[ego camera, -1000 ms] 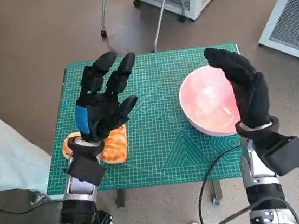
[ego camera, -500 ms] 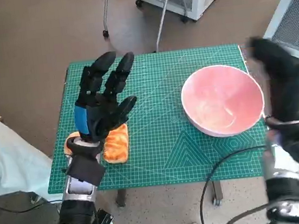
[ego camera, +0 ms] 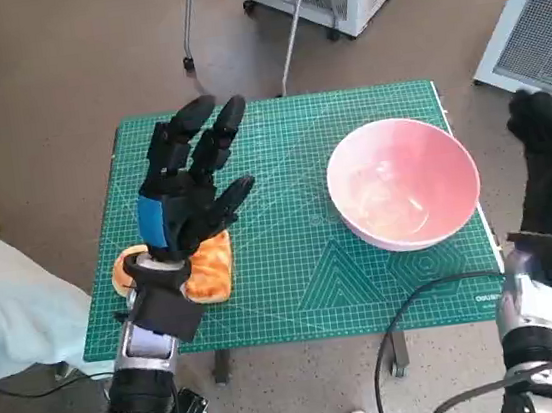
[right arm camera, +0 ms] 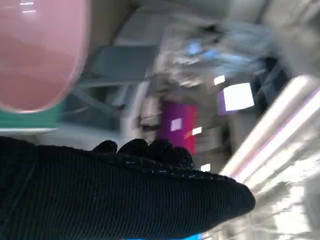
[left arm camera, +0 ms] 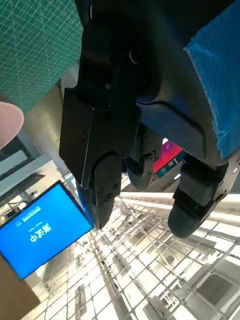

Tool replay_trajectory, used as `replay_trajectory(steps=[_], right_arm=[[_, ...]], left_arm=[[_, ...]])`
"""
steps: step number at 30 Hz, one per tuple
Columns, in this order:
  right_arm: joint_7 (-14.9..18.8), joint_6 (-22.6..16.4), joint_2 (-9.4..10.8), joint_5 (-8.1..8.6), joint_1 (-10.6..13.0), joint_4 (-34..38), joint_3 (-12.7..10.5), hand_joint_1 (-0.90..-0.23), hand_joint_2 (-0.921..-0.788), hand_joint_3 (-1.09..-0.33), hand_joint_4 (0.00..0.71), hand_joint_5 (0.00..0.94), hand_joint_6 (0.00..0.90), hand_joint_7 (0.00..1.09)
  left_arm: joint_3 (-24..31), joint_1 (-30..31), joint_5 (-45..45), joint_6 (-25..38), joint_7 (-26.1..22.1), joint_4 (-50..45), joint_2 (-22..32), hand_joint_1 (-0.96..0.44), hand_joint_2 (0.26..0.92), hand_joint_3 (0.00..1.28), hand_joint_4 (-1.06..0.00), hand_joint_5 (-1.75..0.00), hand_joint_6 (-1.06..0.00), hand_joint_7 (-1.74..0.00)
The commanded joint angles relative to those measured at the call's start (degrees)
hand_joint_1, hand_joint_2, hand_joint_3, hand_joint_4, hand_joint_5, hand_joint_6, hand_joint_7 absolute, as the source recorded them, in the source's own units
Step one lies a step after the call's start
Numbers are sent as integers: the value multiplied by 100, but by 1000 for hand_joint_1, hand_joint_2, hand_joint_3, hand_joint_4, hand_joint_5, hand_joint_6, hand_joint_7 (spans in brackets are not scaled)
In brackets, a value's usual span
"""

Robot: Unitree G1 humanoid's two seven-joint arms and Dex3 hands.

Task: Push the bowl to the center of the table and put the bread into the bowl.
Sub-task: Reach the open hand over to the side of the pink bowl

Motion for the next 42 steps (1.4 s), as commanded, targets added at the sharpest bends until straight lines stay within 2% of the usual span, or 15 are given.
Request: replay_trajectory(steps=[1,6,12,15,20,23,32,37,42], right_arm=[[-374,336,-6,-221,-43,417,113,-571,-921,-827,330,0,83,632],[-225,653,89,-148,-124,609,97,-569,-921,-831,302,0,117,513],[83,997,234,2,-213,742,19,-586,-921,-824,276,1,149,432],[182,1122,317,82,-258,783,-40,-594,-921,-820,275,1,158,422],[450,1300,504,372,-366,812,-242,-606,-921,-805,257,0,176,420],[518,1382,590,451,-436,820,-292,-600,-921,-793,252,0,179,414],[708,1782,874,752,-808,885,-562,-579,-921,-782,238,0,175,398],[703,1852,1072,869,-1013,878,-669,-555,-921,-783,236,1,175,399],[588,1942,1249,841,-1232,898,-679,-518,-921,-781,254,10,195,421]], left_arm=[[9,-5,12,22,82,81,31,-183,921,215,-418,-5,-278,-631],[15,19,-42,17,40,55,56,-192,921,214,-421,-5,-299,-631],[43,78,-123,12,-52,-27,139,-192,921,213,-421,-5,-309,-627],[60,129,-166,17,-101,-104,186,-193,921,214,-421,-5,-311,-625],[98,211,-207,79,-141,-240,264,-193,921,214,-420,-4,-313,-625],[117,253,-222,118,-156,-307,301,-192,921,213,-418,-3,-314,-627],[175,440,-159,366,-182,-716,369,-202,921,212,-418,-2,-300,-673],[197,556,-160,516,-209,-966,419,-202,921,211,-418,-2,-294,-691],[244,714,-169,721,-244,-1320,470,-208,921,207,-417,-2,-265,-752]])
